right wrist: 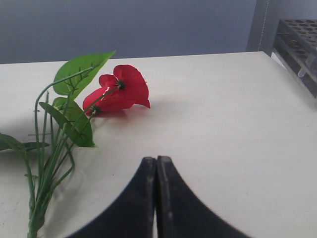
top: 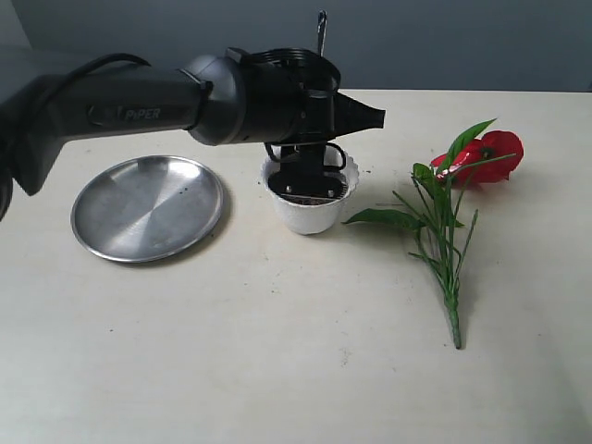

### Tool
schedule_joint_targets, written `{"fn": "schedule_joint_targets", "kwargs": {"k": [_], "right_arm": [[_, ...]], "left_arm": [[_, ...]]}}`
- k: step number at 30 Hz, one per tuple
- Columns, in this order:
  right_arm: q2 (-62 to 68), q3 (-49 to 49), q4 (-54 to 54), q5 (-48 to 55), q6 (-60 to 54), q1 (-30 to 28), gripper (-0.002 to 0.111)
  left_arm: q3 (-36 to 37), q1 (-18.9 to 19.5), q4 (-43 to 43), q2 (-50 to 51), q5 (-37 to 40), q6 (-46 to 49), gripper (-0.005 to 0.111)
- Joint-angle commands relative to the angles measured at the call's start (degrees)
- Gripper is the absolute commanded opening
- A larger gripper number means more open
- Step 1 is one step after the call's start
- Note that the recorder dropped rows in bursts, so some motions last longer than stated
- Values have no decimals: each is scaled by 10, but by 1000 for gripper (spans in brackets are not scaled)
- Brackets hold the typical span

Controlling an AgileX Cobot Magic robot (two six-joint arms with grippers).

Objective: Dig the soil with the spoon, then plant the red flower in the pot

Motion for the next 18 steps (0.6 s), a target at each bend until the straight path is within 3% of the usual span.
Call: {"fn": "schedule_joint_targets", "kwargs": {"k": [1,18], "right_arm": [[-2,1,2,-4,-3,-3,-1],[-2,1,2,-4,-3,-3,-1]], "left_arm": [[1,7,-5,-2,-3,-4,0],[5,6,-46,2,-5,7,0]]}}
